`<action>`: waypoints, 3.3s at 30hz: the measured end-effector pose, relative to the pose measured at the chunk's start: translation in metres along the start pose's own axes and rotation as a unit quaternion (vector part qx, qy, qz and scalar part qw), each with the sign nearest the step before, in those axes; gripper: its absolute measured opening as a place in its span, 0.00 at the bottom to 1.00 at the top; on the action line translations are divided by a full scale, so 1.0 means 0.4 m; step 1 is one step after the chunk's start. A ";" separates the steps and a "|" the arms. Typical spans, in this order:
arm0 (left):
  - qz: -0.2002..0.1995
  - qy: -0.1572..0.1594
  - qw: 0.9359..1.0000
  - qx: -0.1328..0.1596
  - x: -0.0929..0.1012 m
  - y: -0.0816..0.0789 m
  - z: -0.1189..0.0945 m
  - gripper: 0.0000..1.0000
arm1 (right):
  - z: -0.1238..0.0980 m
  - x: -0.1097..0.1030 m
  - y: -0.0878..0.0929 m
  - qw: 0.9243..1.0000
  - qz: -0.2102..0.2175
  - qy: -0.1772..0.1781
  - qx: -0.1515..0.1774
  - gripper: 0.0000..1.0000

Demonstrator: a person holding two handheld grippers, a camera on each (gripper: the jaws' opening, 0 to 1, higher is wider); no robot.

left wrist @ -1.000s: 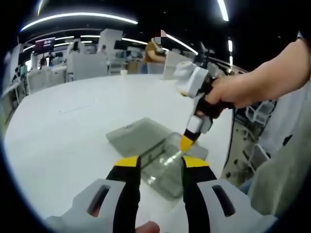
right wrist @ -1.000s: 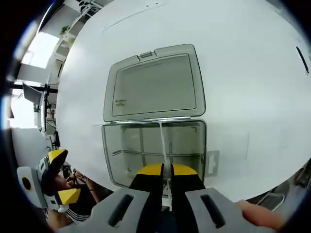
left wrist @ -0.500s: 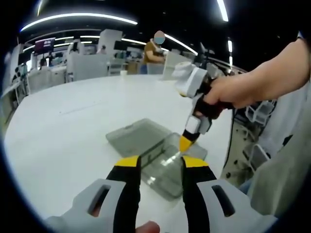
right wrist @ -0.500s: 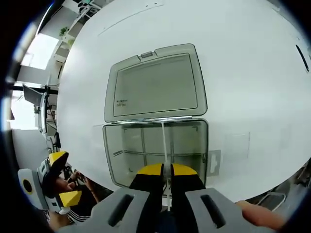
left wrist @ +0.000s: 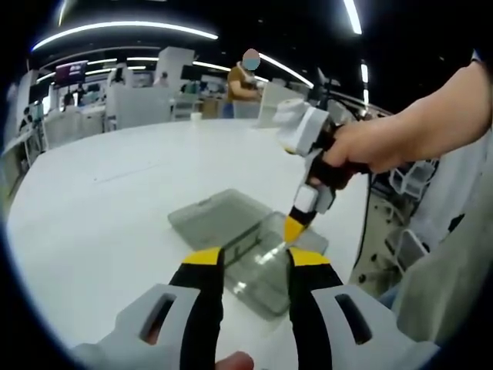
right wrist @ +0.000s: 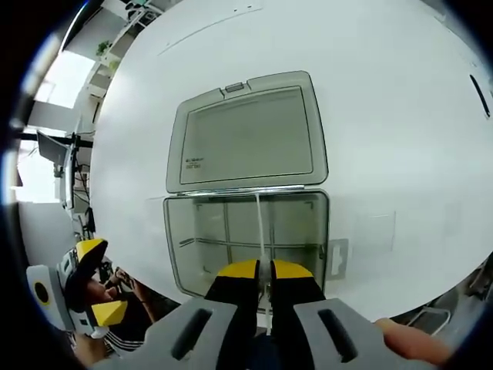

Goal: Insert the divider into the dual guide fixture by aligning both edges with the guide slots and pushing it downward to the bottom, including one-sided entry, uneven engagement, binding, and posture correction.

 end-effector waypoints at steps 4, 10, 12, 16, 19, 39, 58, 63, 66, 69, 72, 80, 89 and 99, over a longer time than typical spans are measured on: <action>0.000 0.000 1.000 0.000 0.001 0.000 0.001 0.29 | 0.001 -0.003 0.004 1.000 0.002 -0.001 0.000 0.00; -0.001 -0.001 1.000 0.000 0.001 0.003 0.001 0.29 | 0.007 0.000 0.001 1.000 -0.001 0.000 0.001 0.00; -0.001 -0.001 1.000 0.000 0.002 0.004 0.001 0.29 | 0.009 0.000 0.000 1.000 -0.001 0.000 0.001 0.00; -0.001 -0.001 1.000 0.000 0.002 0.003 0.000 0.29 | 0.011 -0.003 0.003 1.000 -0.004 0.002 0.002 0.00; -0.001 -0.001 1.000 0.000 0.002 0.002 0.001 0.29 | 0.012 -0.003 0.003 1.000 -0.006 0.004 0.002 0.00; 0.003 0.005 1.000 0.001 0.008 -0.007 0.009 0.28 | -0.003 0.001 0.003 1.000 -0.002 0.008 0.025 0.00; 0.007 0.006 1.000 -0.001 0.020 -0.006 0.006 0.28 | 0.002 0.001 0.003 1.000 -0.012 0.011 0.023 0.00; 0.007 0.005 1.000 -0.001 0.021 -0.006 0.005 0.28 | 0.008 -0.001 -0.001 0.999 -0.022 0.015 0.017 0.00; 0.007 0.006 1.000 -0.002 0.021 -0.004 0.005 0.29 | 0.006 -0.001 0.001 0.999 -0.028 0.019 0.015 0.00; 0.006 0.006 1.000 -0.002 0.020 -0.004 0.004 0.30 | 0.007 -0.001 0.001 0.999 -0.033 0.022 0.012 0.00; 0.005 0.006 1.000 -0.003 0.020 -0.003 0.003 0.31 | 0.008 -0.004 0.000 0.999 -0.043 0.029 0.008 0.00; 0.003 0.004 1.000 -0.002 0.016 -0.001 -0.001 0.31 | 0.010 -0.009 0.001 0.997 -0.062 0.042 0.000 0.00; 0.000 0.000 1.000 0.000 0.011 0.001 -0.006 0.31 | 0.013 -0.013 0.005 0.996 -0.067 0.051 -0.004 0.00; -0.001 -0.003 1.000 -0.001 0.010 0.005 -0.009 0.31 | 0.022 -0.011 0.006 0.995 -0.082 0.064 -0.011 0.00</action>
Point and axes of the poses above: the point that each gripper's makers call its tool centre point, and the gripper's own axes: z roughly forward along the fingers, x roughly to its right, y roughly out of its underside, the point moved 1 cm from there along -z, roughly backward along the fingers, and after that the axes turned 12 degrees about -z, right-handed, at the moved point
